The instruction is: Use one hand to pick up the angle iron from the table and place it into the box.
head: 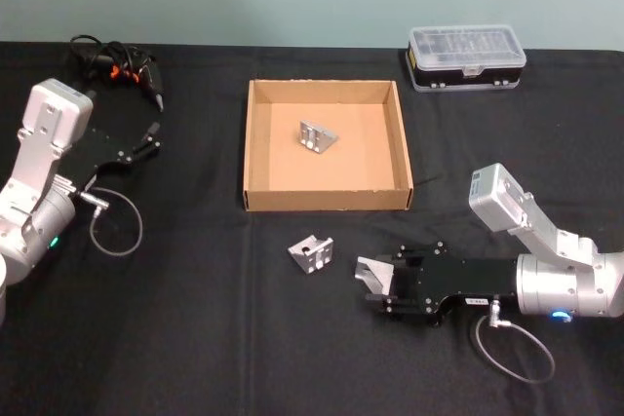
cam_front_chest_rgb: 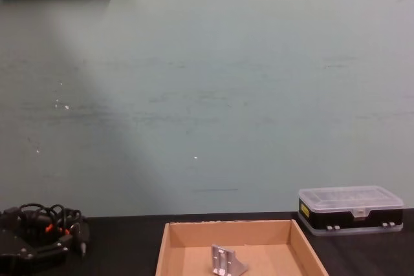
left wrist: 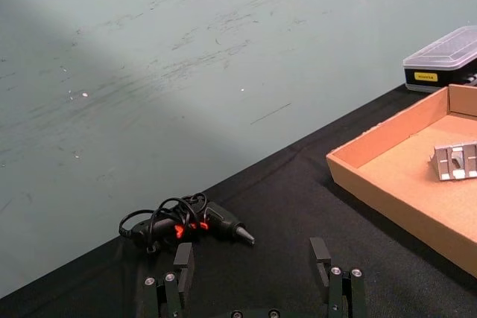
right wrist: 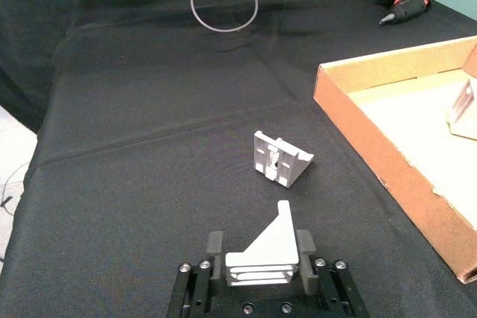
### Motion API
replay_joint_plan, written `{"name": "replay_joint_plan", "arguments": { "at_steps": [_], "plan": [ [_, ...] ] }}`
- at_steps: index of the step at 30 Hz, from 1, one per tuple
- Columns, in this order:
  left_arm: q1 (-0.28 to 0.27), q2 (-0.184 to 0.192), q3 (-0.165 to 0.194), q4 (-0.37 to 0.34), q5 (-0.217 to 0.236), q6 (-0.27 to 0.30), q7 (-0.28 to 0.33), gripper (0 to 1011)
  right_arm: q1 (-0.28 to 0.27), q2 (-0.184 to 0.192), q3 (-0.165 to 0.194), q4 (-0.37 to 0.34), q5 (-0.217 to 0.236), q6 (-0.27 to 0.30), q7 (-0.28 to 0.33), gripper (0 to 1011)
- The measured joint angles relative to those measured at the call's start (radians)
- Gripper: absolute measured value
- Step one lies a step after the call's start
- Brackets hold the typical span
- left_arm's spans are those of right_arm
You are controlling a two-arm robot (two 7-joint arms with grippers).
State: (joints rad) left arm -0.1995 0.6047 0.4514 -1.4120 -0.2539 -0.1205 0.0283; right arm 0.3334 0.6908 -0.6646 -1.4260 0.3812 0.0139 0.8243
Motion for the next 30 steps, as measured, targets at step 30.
{"name": "replay_joint_plan", "arguments": {
  "at_steps": [30],
  "plan": [
    [0.0,0.0,0.0,0.0,0.0,0.0,0.0,1011,0.001,0.002,0.029,-0.029,0.036,-0.014,0.003,530]
  ]
}}
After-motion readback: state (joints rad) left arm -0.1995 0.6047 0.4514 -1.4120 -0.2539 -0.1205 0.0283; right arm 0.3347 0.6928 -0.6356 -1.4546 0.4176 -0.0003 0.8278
